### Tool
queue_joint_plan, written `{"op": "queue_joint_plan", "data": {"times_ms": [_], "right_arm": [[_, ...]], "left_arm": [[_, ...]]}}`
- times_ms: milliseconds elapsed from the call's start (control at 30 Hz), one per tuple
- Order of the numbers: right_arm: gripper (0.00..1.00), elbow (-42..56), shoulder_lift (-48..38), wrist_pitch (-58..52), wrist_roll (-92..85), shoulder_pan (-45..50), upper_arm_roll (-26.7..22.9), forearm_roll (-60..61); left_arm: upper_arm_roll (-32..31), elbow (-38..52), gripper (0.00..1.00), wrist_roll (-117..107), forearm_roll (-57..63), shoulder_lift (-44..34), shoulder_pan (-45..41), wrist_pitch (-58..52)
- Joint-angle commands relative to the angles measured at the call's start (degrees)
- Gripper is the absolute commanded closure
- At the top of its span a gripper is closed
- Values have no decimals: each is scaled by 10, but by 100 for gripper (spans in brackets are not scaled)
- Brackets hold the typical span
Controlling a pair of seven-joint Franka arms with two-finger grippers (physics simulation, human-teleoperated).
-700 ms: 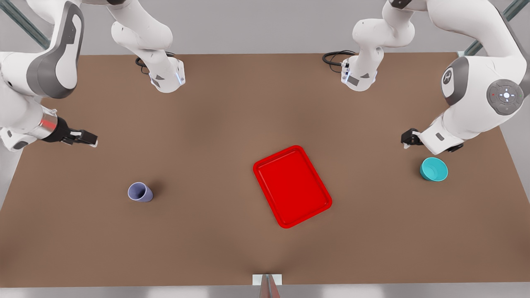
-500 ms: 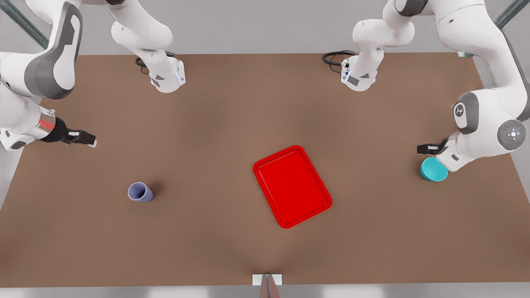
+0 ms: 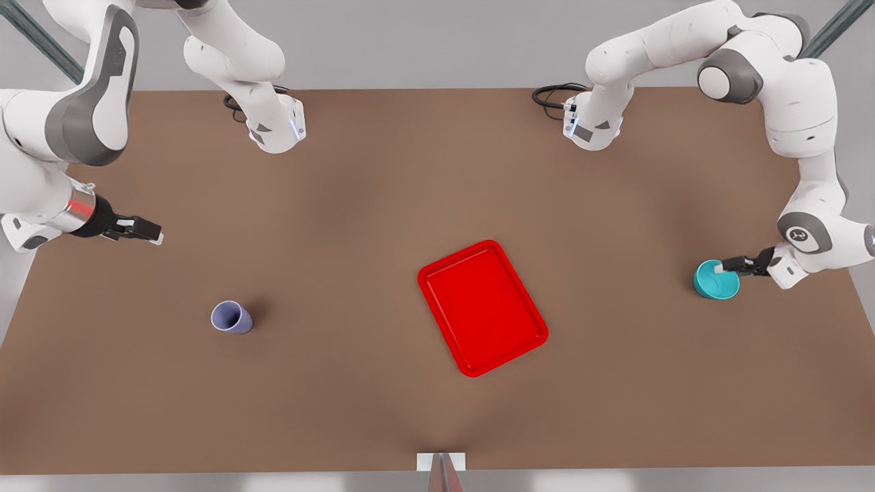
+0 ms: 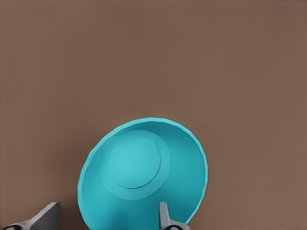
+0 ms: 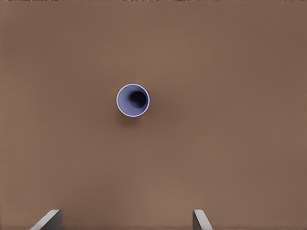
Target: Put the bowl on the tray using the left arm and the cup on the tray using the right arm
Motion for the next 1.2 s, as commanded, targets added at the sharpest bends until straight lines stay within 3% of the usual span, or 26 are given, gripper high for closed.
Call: {"op": "queue_joint_plan", "data": {"times_ms": [0, 33, 167, 233, 367, 600, 733, 833, 967, 1100, 1167], "right_arm": [[0, 0, 0, -1, 0, -1, 0, 0], [0, 0, 0, 0, 1, -1, 1, 0], [0, 0, 1, 1, 0, -1, 1, 0], [0, -1, 1, 1, 1, -1, 1, 0], [0, 0, 1, 2, 2, 1, 1, 0], [0, -1, 1, 1, 2, -1, 1, 0], [0, -1, 1, -2, 2, -1, 1, 0], [0, -1, 1, -2, 2, -1, 1, 0], [0, -2, 1, -2, 2, -2, 1, 0], [0, -3, 1, -2, 2, -2, 1, 0], [0, -3, 1, 0, 2, -1, 1, 0]], "left_arm": [[0, 1, 38, 0, -13, 0, 0, 4], [0, 1, 51, -1, -14, 3, 0, 5], [0, 0, 54, -1, -14, 11, 0, 31], [0, 1, 67, -2, -13, 13, 0, 33], [0, 1, 78, -3, -17, 18, 0, 34], [0, 2, 79, -19, -17, 21, 0, 33], [-4, 3, 79, -37, -17, -18, -14, 1], [-4, 3, 79, -166, -16, -98, -187, -28], [-4, 41, 79, -467, -9, -83, -408, -28], [-4, 130, 79, -744, -9, -9, -511, -38], [-21, 158, 79, -790, -35, 24, -519, -28]]}}
